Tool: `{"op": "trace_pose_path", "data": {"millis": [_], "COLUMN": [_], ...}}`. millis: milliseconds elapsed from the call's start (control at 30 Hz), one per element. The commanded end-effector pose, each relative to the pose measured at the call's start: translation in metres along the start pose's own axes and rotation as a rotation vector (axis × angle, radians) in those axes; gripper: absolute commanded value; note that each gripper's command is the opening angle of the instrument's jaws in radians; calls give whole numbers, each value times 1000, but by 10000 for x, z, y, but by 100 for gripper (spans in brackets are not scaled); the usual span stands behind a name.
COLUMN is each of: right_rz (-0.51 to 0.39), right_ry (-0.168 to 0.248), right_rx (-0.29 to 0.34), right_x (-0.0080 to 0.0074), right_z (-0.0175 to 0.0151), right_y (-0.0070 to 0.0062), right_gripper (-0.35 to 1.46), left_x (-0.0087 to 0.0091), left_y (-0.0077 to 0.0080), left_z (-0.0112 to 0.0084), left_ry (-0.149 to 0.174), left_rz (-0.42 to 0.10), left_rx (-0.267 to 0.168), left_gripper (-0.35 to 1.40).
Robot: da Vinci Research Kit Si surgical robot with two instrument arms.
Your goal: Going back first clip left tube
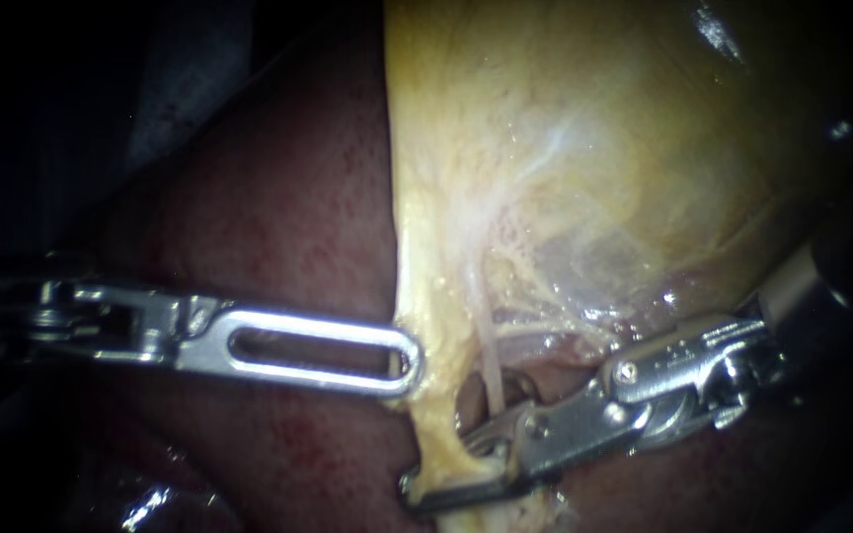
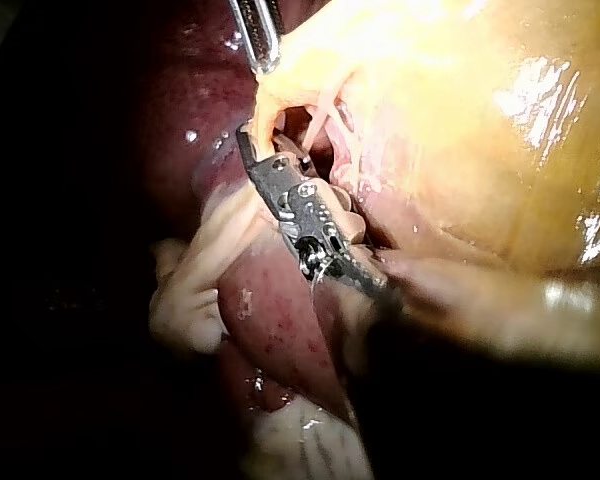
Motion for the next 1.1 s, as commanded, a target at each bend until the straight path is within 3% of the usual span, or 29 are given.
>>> {"op": "trace_pose_path", "data": {"millis": [33, 433, 567, 700, 1100], "right_rz": [0, 0, 0, -22, -48], "right_ry": [0, 0, 0, 17, 20], "right_rx": [0, 0, 0, -57, -72], "right_x": [0, -1, -1, -1, 0], "right_z": [0, -1, -1, 0, -3], "right_y": [0, 0, 1, 4, 7], "right_gripper": [-35, -35, -8, 41, 50], "left_x": [0, 0, 0, 0, 0], "left_y": [0, 0, 0, 0, -1], "left_z": [0, 0, 0, 0, 0], "left_ry": [0, 0, 0, 0, 0], "left_rz": [0, 0, 0, 0, 0], "left_rx": [0, 0, 0, 0, 0], "left_gripper": [-35, -35, -35, -35, -35]}}
